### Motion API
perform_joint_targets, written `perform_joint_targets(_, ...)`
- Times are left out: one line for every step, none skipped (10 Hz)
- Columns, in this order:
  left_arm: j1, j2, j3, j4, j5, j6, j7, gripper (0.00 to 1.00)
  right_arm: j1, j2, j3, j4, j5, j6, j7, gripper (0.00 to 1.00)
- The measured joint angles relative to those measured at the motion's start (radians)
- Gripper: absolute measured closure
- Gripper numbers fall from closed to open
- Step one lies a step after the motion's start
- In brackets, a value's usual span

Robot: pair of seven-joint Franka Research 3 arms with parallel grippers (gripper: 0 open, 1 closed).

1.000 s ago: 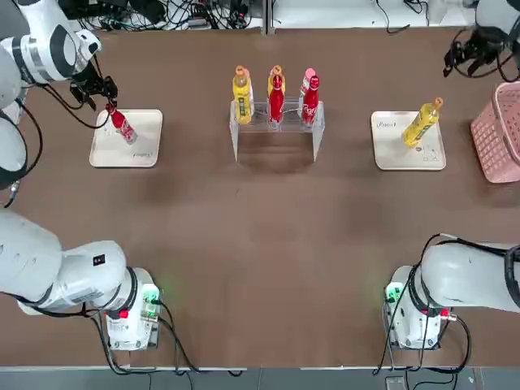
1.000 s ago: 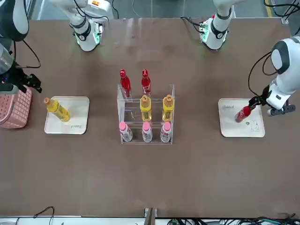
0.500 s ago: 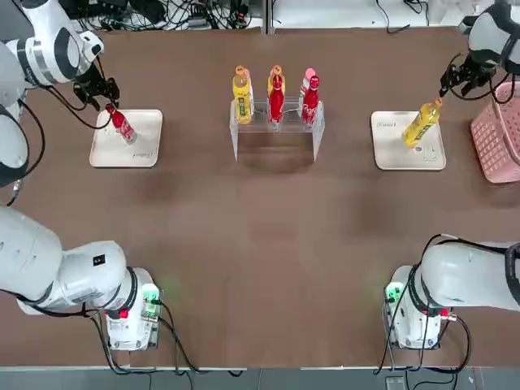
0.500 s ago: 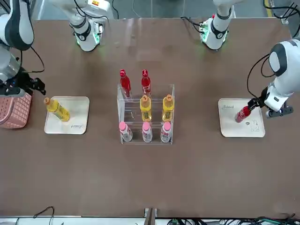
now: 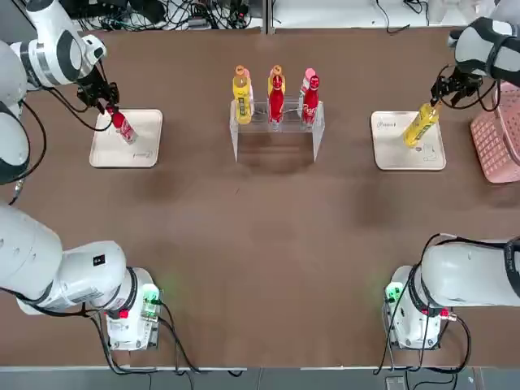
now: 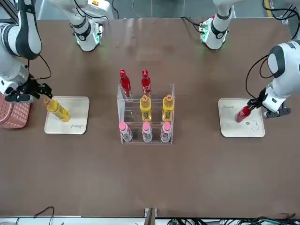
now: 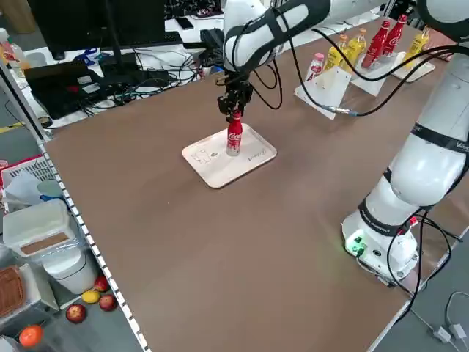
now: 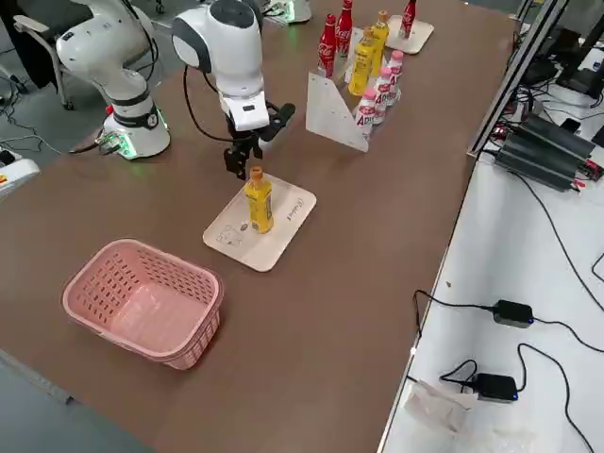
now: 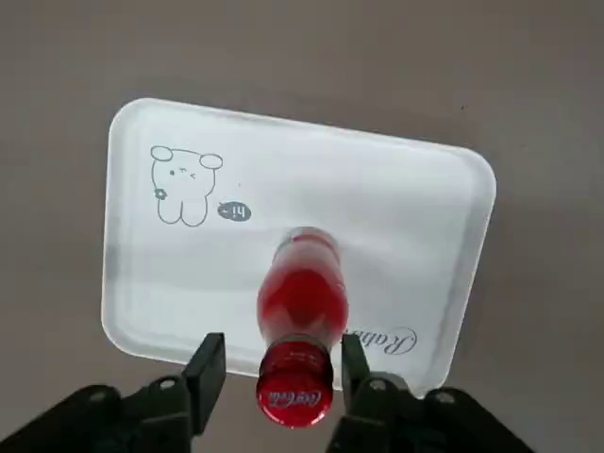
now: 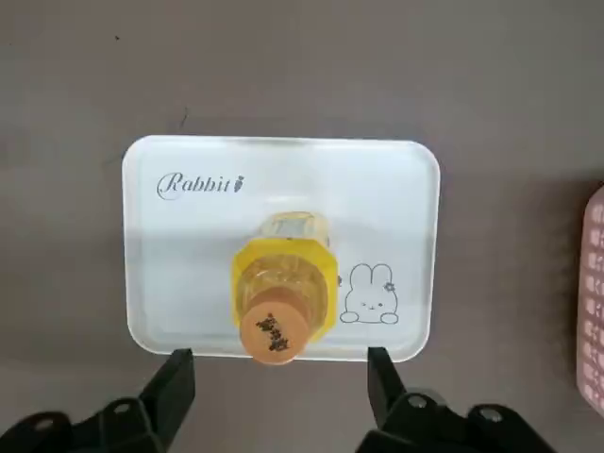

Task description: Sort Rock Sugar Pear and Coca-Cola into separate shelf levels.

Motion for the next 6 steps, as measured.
perform_joint_targets(0.0,0.0,0.0,0.0,0.0,0.0,0.0,0.42,0.001,0.0,0.0,-0.014,0.0,0.018,-0.001,0.17)
perform_joint_targets(0.0,0.0,-0.001,0.0,0.0,0.0,0.0,0.42,0.003,0.001,0.0,-0.029,0.0,0.035,-0.003,0.17)
perform_joint_targets(-0.001,0.0,-0.002,0.0,0.0,0.0,0.0,0.42,0.01,0.001,0.001,-0.039,0.0,0.046,-0.004,0.17)
perform_joint_targets(-0.001,0.0,-0.002,0.0,0.0,0.0,-0.001,0.44,0.016,0.003,0.001,-0.044,0.0,0.05,-0.004,0.17)
perform_joint_targets(-0.001,0.0,-0.002,0.0,0.0,0.0,-0.001,0.51,0.018,0.006,0.001,-0.045,0.0,0.055,-0.004,0.17)
perform_joint_targets(-0.001,0.0,-0.002,0.001,0.0,0.0,-0.001,0.59,0.018,0.009,0.001,-0.045,0.0,0.06,-0.004,0.17)
